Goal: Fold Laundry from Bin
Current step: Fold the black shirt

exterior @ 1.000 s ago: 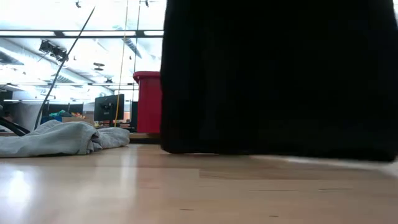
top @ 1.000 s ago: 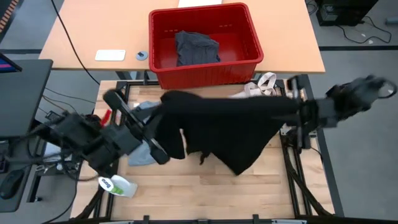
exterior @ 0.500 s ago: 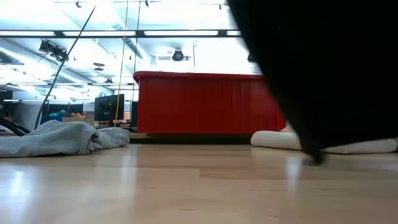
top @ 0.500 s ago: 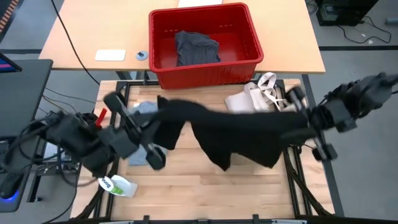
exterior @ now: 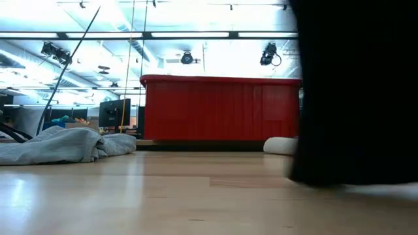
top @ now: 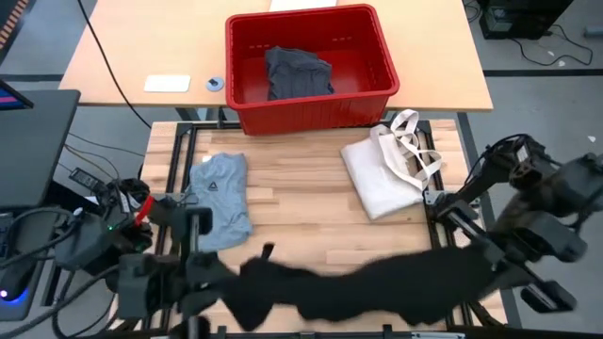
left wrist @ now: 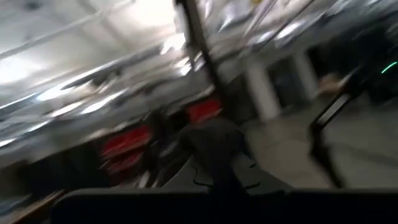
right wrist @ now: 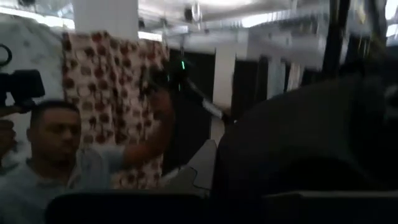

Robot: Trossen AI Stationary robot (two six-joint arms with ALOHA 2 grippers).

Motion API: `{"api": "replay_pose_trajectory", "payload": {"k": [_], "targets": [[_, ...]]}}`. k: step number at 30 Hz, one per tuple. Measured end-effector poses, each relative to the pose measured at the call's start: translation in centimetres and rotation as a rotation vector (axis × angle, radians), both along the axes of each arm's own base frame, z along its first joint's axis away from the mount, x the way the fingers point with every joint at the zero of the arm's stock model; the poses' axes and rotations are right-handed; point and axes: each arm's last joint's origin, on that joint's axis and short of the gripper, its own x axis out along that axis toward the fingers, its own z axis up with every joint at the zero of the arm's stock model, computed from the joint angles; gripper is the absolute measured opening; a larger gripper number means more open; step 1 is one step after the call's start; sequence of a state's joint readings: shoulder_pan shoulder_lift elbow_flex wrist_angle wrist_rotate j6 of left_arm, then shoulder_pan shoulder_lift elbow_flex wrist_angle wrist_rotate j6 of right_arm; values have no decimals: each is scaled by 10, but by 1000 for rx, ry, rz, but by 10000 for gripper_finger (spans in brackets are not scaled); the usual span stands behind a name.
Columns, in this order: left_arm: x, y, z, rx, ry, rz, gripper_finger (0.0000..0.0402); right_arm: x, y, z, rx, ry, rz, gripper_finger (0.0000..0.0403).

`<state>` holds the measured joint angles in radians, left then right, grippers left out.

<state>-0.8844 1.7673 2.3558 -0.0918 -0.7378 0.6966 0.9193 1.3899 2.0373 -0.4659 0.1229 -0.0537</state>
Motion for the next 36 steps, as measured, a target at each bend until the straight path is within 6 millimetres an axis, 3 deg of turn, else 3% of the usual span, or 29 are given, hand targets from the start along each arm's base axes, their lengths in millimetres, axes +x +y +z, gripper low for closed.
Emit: {"api": "replay_pose_trajectory", "payload": {"k": [7, 13, 20, 25, 30, 36], "targets": [[-7, -7, 9, -79, -154, -362, 9, 1, 17, 16, 153, -181, 29, 35], [4, -6, -2, -52, -60, -276, 9, 8, 14, 0, 38, -21, -201, 27], [35, 20, -35, -3, 275, 151, 9, 34, 0, -55, -211, 343, -585, 8], [56, 49, -70, -121, 530, 271, 9, 50, -16, -111, -482, 595, -745, 22], [63, 82, -93, -219, 697, 438, 9, 61, -35, -147, -720, 725, -871, 16], [66, 117, -107, -233, 784, 650, 9, 76, -61, -180, -875, 830, -1031, 11]]}}
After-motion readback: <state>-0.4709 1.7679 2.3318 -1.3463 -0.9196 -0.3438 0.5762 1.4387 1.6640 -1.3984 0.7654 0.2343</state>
